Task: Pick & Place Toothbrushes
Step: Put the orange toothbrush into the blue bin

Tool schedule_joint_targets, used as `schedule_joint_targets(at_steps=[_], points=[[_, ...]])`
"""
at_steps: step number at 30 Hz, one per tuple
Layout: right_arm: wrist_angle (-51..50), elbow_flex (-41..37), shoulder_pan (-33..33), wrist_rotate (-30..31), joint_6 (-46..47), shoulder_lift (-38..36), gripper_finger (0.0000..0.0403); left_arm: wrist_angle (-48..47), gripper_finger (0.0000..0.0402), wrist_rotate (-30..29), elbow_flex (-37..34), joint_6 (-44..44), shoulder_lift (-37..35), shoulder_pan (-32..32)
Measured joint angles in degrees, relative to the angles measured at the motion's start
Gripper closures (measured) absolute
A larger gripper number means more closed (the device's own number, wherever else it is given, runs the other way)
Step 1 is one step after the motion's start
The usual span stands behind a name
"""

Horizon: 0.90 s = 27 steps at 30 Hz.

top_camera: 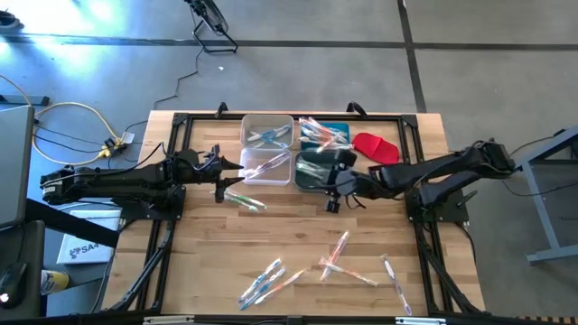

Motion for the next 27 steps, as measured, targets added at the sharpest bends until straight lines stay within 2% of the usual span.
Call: schedule_joint_targets(at_steps=[5, 17, 27], points=[[0.0, 0.0, 3.8, -0.7, 6.9, -2.3, 0.0318, 0.0, 0.0231, 0.0, 0.0, 0.0, 0.0, 0.0], [0.0, 0.0, 11.6, -10.8, 19.1, -3.3, 0.0318, 0.0, 0.0231, 0.0, 0.0, -0.1, 0.0, 0.0], [0.2, 0.0, 17.9, -11.2, 29.5, -3.3, 0.0318, -0.1, 0.0231, 0.0, 0.0, -0.3, 0.0, 0.0]])
